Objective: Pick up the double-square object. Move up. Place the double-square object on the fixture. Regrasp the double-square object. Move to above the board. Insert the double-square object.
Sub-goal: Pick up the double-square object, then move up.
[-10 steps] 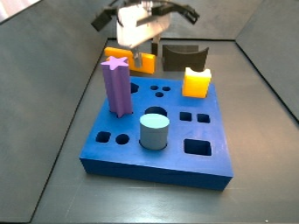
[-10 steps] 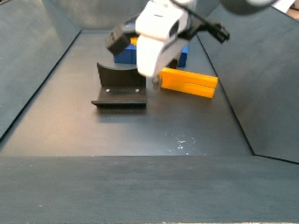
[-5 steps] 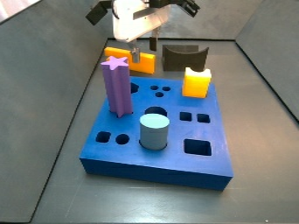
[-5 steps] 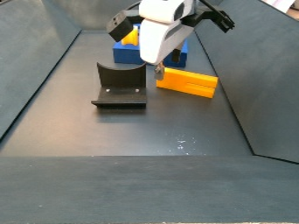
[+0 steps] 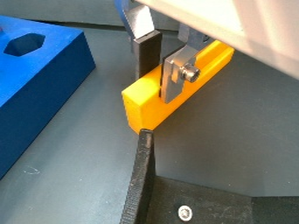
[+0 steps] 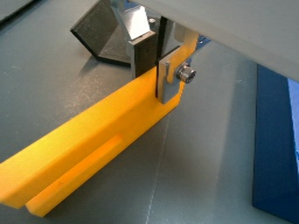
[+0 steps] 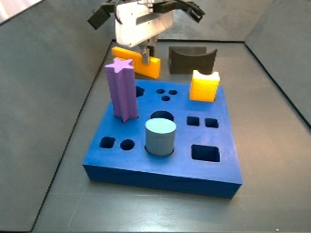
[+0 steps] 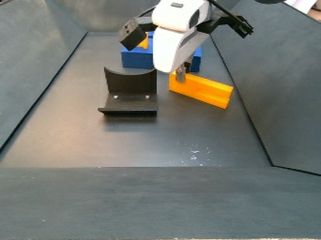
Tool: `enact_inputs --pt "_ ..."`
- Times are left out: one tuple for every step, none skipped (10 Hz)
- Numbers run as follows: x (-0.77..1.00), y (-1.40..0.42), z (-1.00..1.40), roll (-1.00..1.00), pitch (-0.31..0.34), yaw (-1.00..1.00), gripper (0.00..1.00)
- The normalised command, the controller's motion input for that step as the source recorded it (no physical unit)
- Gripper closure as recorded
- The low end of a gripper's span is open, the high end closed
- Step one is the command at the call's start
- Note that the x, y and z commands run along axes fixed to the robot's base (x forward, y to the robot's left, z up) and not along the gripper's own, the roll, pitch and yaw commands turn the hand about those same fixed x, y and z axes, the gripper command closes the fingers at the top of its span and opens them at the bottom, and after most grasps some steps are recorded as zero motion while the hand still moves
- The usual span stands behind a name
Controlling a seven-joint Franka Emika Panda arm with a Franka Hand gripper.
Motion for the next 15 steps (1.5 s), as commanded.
enact_inputs --pt "0.00 0.00 0.00 0.00 0.000 0.00 1.00" --pt "0.00 0.00 0.00 0.00 0.000 0.00 1.00" --pt "0.00 0.00 0.00 0.00 0.000 0.00 1.00" --pt "0.00 0.00 0.00 0.00 0.000 0.00 1.00" --pt "0.00 0.00 0.00 0.00 0.000 0.00 1.00" --pt "0.00 0.00 0.00 0.00 0.000 0.00 1.00" --pt "0.00 0.00 0.00 0.00 0.000 0.00 1.00" --pt "0.00 0.00 0.00 0.00 0.000 0.00 1.00" --pt "0.00 0.00 0.00 0.00 0.000 0.00 1.00" --pt "0.00 0.00 0.83 0.00 0.000 0.00 1.00" --pt "-0.05 -0.06 0.76 -0.02 0.038 0.00 1.00" --pt "-0.05 -0.05 0.65 -0.03 0.054 0.01 1.00" --pt "-0.04 -0.03 0.52 -0.04 0.055 0.02 1.00" --pt "-0.02 -0.02 0.33 -0.06 0.048 0.02 1.00" --pt "-0.02 -0.01 0.17 -0.07 0.042 0.03 1.00"
